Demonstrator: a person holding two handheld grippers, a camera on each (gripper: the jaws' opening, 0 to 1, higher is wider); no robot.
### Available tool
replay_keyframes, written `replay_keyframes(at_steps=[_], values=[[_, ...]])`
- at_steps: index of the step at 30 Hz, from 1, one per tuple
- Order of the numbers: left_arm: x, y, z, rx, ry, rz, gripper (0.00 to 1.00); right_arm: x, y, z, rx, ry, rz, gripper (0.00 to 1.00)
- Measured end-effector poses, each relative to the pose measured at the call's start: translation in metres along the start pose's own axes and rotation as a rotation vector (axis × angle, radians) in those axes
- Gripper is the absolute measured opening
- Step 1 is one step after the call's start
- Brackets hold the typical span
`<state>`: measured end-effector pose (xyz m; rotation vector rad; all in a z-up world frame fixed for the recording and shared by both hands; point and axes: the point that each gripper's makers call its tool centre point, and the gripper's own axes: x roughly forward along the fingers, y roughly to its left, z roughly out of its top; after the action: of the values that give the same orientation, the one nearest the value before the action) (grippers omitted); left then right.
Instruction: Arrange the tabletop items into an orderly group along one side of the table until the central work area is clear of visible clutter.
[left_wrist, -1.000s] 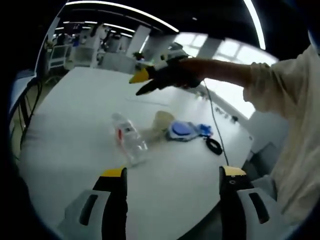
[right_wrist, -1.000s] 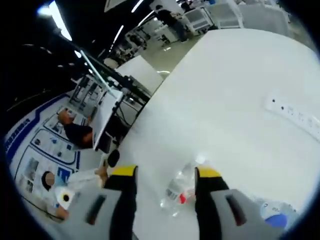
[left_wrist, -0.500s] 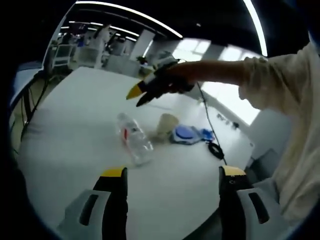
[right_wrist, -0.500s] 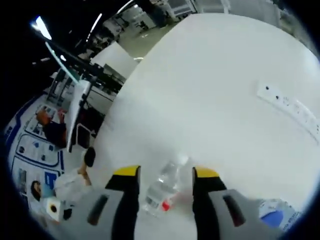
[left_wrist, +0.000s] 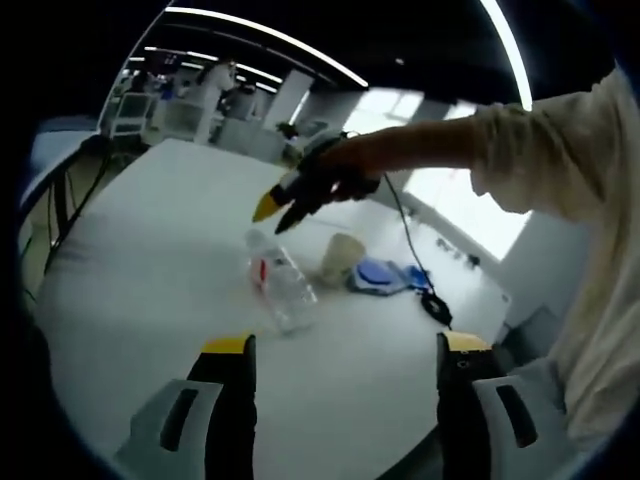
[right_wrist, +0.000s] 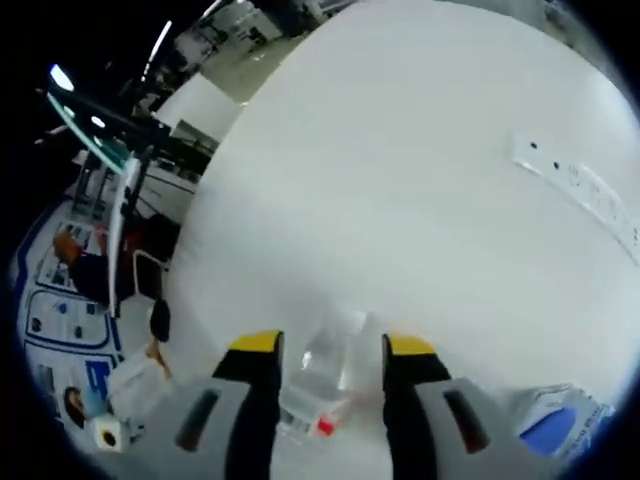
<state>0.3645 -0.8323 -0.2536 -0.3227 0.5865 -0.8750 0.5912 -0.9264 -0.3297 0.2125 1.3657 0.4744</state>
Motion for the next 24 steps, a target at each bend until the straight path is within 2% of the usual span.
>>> replay_keyframes(at_steps=[6, 19, 24], values=[[-0.003, 0.004, -0.002, -0.013, -0.013, 0.004, 0.70, 0.003, 0.001, -0.003, 0.015, 0.016, -0.013, 0.37], [-0.005, 0.012, -0.002, -0.031, -0.045, 0.015, 0.68, 0.016, -0.004, 0.006, 0.048, 0.024, -0.057, 0.34], [-0.006, 0.014, -0.003, -0.034, -0.052, 0.018, 0.68, 0.021, -0.002, 0.002, 0.049, 0.041, -0.087, 0.34]])
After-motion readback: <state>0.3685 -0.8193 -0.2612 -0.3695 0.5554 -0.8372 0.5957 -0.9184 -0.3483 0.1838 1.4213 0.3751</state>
